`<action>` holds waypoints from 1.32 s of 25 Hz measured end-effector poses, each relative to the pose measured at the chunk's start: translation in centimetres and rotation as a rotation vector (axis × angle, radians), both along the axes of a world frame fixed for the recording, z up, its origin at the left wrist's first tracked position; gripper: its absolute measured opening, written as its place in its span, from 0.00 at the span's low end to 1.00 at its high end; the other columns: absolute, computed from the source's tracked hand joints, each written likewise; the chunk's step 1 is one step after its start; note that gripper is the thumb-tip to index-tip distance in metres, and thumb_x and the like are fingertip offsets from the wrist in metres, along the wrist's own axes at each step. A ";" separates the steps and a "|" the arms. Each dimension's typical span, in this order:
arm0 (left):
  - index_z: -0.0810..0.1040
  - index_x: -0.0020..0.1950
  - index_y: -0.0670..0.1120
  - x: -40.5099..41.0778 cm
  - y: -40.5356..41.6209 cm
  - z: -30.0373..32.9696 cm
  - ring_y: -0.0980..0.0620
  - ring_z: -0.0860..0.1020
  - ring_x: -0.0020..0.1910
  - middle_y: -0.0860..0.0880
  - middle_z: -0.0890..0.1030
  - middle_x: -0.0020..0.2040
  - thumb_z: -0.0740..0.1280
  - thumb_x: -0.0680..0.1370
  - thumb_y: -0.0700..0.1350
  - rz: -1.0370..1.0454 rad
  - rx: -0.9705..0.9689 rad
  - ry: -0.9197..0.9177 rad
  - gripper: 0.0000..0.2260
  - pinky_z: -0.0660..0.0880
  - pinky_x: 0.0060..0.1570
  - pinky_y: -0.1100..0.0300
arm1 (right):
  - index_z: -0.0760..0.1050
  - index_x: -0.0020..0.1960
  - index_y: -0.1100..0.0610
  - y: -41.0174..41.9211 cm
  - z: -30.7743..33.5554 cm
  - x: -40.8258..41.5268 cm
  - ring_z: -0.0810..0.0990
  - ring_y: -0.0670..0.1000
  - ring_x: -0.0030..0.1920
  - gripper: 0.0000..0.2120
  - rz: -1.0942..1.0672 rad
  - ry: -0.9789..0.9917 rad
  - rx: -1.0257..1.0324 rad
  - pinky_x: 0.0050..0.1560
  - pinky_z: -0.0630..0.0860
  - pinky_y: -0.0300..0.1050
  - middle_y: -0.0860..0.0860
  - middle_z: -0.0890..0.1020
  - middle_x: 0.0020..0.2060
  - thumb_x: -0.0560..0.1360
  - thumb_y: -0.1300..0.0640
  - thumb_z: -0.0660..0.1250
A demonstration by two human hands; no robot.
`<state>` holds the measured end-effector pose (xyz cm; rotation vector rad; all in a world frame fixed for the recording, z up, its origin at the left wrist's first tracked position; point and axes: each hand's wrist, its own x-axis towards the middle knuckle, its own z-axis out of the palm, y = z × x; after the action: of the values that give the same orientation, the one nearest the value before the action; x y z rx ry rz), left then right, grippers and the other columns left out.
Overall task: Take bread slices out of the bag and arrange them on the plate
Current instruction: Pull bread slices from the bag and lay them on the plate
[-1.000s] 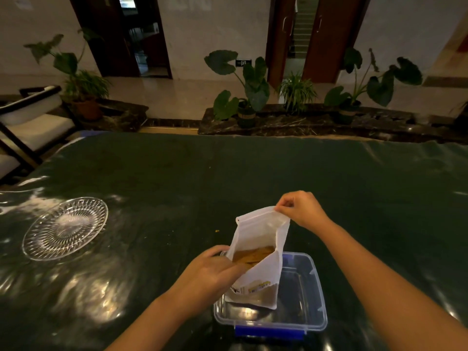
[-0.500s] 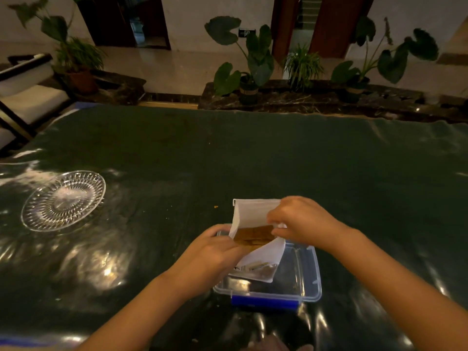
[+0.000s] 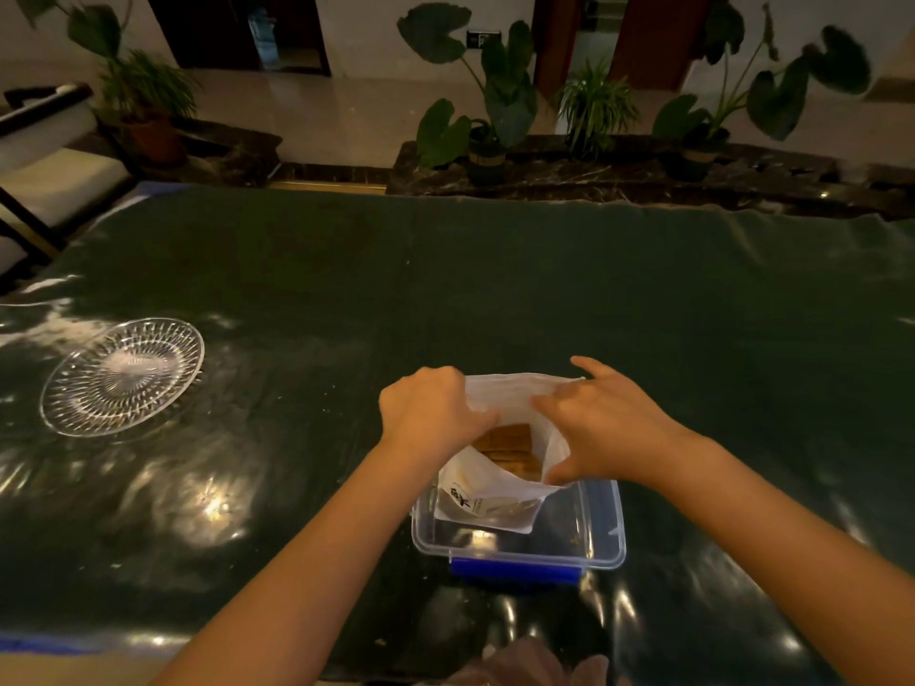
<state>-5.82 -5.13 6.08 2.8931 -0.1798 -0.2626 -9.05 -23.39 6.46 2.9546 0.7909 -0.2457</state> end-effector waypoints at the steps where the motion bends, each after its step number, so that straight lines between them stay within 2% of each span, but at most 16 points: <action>1: 0.77 0.41 0.47 0.0 -0.1 -0.1 0.50 0.78 0.33 0.50 0.79 0.34 0.66 0.71 0.57 -0.016 0.002 -0.024 0.13 0.73 0.32 0.58 | 0.72 0.58 0.50 0.0 0.1 0.0 0.78 0.48 0.57 0.29 0.002 -0.013 -0.001 0.72 0.49 0.53 0.49 0.82 0.54 0.64 0.35 0.66; 3: 0.78 0.39 0.46 0.0 0.9 -0.3 0.50 0.78 0.32 0.50 0.79 0.33 0.65 0.73 0.47 0.001 -0.079 -0.043 0.06 0.74 0.32 0.57 | 0.71 0.60 0.50 -0.3 0.3 0.0 0.78 0.49 0.56 0.30 -0.016 -0.018 -0.012 0.72 0.48 0.53 0.49 0.83 0.53 0.64 0.34 0.65; 4: 0.77 0.37 0.47 -0.1 1.8 -0.5 0.52 0.78 0.31 0.50 0.78 0.31 0.66 0.73 0.46 0.042 -0.157 -0.029 0.06 0.75 0.31 0.57 | 0.70 0.61 0.49 -0.6 0.4 0.0 0.79 0.49 0.55 0.31 -0.035 -0.014 -0.017 0.73 0.48 0.53 0.49 0.83 0.52 0.65 0.33 0.64; 7: 0.79 0.34 0.51 -1.4 4.3 -1.2 0.57 0.80 0.30 0.52 0.81 0.30 0.69 0.73 0.46 0.145 -0.413 0.035 0.07 0.78 0.35 0.58 | 0.64 0.66 0.44 -1.5 0.9 -0.2 0.80 0.48 0.53 0.34 -0.105 0.036 0.024 0.72 0.52 0.53 0.47 0.84 0.49 0.65 0.32 0.63; 9: 0.79 0.33 0.54 -2.6 4.7 -1.6 0.60 0.80 0.29 0.54 0.81 0.29 0.70 0.72 0.46 0.140 -0.486 0.035 0.08 0.76 0.34 0.63 | 0.64 0.66 0.44 -1.3 1.3 -0.5 0.80 0.48 0.50 0.32 -0.093 0.038 0.031 0.67 0.60 0.50 0.47 0.84 0.47 0.65 0.33 0.63; 12: 0.79 0.35 0.56 -3.3 4.5 -1.7 0.68 0.78 0.34 0.57 0.80 0.31 0.70 0.72 0.47 0.121 -0.548 0.019 0.06 0.70 0.31 0.72 | 0.69 0.63 0.48 0.7 1.8 -0.5 0.76 0.48 0.46 0.25 -0.075 0.032 0.132 0.53 0.70 0.43 0.48 0.83 0.49 0.69 0.41 0.66; 15: 0.80 0.36 0.56 -3.2 4.5 -1.7 0.68 0.78 0.34 0.57 0.81 0.33 0.69 0.72 0.48 0.141 -0.566 0.028 0.06 0.69 0.31 0.72 | 0.73 0.61 0.49 4.3 1.9 0.3 0.80 0.50 0.49 0.18 -0.186 0.233 0.364 0.50 0.78 0.45 0.51 0.82 0.52 0.71 0.51 0.68; 18: 0.81 0.38 0.54 -3.4 4.4 -1.7 0.64 0.78 0.32 0.57 0.81 0.33 0.69 0.72 0.46 0.147 -0.567 0.020 0.04 0.70 0.31 0.72 | 0.75 0.58 0.52 7.5 -0.2 2.7 0.79 0.51 0.45 0.15 -0.260 0.400 0.183 0.47 0.78 0.45 0.52 0.81 0.48 0.72 0.53 0.68; 21: 0.82 0.39 0.53 -3.6 4.6 -1.8 0.63 0.78 0.34 0.58 0.80 0.34 0.70 0.73 0.45 0.169 -0.583 0.017 0.04 0.70 0.33 0.72 | 0.74 0.56 0.54 8.4 -2.9 4.9 0.77 0.52 0.46 0.16 -0.368 0.506 0.044 0.53 0.76 0.46 0.53 0.80 0.49 0.70 0.50 0.69; 25: 0.81 0.39 0.53 -3.8 4.9 -2.1 0.63 0.78 0.35 0.57 0.81 0.36 0.70 0.72 0.45 0.215 -0.605 0.029 0.04 0.69 0.33 0.73 | 0.73 0.58 0.52 6.5 -6.0 5.9 0.76 0.51 0.46 0.19 -0.454 0.516 0.090 0.49 0.73 0.47 0.52 0.79 0.50 0.69 0.48 0.70; 29: 0.83 0.41 0.50 -4.3 4.0 -2.3 0.61 0.79 0.35 0.54 0.83 0.38 0.70 0.72 0.44 0.214 -0.629 0.058 0.02 0.72 0.35 0.71 | 0.73 0.58 0.49 4.7 -8.3 6.5 0.75 0.52 0.44 0.19 -0.592 0.548 0.089 0.47 0.73 0.48 0.51 0.79 0.48 0.69 0.47 0.70; 31: 0.83 0.42 0.49 -4.3 3.8 -2.3 0.60 0.80 0.36 0.52 0.84 0.39 0.70 0.72 0.44 0.203 -0.634 0.064 0.03 0.74 0.37 0.69 | 0.73 0.59 0.50 4.8 -8.8 6.9 0.75 0.52 0.45 0.19 -0.649 0.538 0.083 0.49 0.73 0.48 0.51 0.76 0.46 0.70 0.47 0.68; 33: 0.83 0.42 0.48 -4.3 3.8 -2.3 0.59 0.80 0.37 0.51 0.84 0.39 0.69 0.73 0.44 0.196 -0.632 0.066 0.03 0.75 0.39 0.68 | 0.70 0.61 0.51 5.3 -9.1 6.9 0.74 0.55 0.49 0.19 -0.687 0.573 0.073 0.55 0.72 0.51 0.53 0.73 0.47 0.72 0.46 0.66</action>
<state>-10.08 -1.33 3.79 2.2508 0.0316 -0.2162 -2.13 -18.10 -2.67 3.1264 -0.2494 -1.1461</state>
